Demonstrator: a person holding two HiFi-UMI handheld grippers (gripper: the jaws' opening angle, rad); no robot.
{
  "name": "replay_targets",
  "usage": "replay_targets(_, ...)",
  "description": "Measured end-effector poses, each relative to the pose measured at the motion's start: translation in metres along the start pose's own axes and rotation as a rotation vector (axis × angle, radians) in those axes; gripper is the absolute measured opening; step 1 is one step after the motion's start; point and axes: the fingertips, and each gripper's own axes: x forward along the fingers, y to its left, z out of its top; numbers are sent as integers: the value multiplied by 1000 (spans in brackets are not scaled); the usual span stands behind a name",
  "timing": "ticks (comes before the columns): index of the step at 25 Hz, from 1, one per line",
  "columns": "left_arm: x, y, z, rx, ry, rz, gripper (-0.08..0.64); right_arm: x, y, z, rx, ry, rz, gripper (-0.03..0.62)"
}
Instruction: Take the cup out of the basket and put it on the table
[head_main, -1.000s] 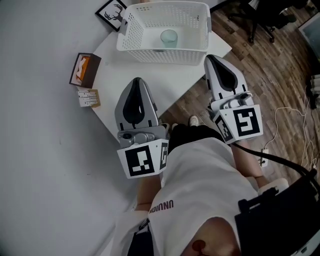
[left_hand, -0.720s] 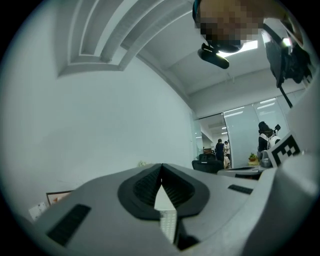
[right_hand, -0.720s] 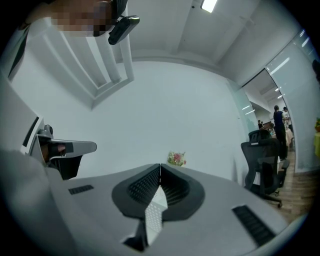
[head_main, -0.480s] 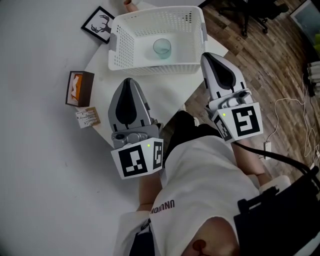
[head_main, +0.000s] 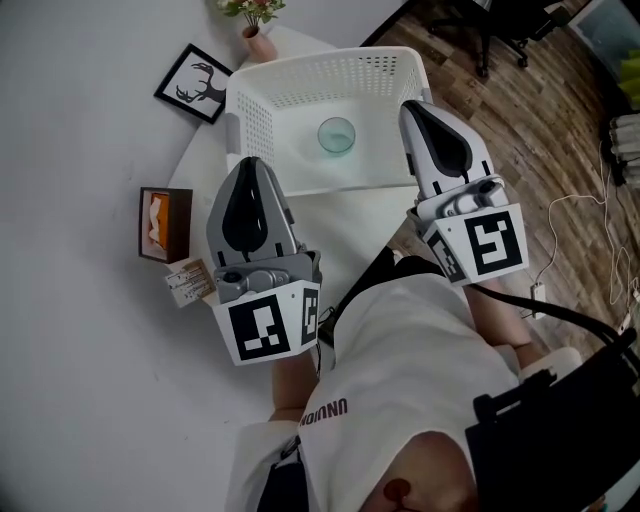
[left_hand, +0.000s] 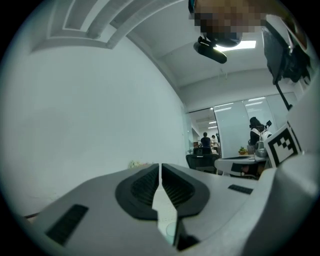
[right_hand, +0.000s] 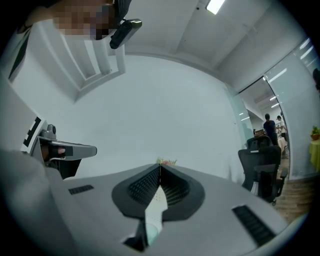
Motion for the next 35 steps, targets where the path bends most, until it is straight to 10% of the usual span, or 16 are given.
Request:
replay_targets(10,54,15,2,23,-13,-99,14,36,-6,-2,-27,30,6,20)
replay_targets(20,118,-2,-58,147,204,-225,117,47,-31,1,-28,38,50,20)
replay_targets(35,144,-40,-160,95,536,-503,117,47,-39,-9,19,46,57,20)
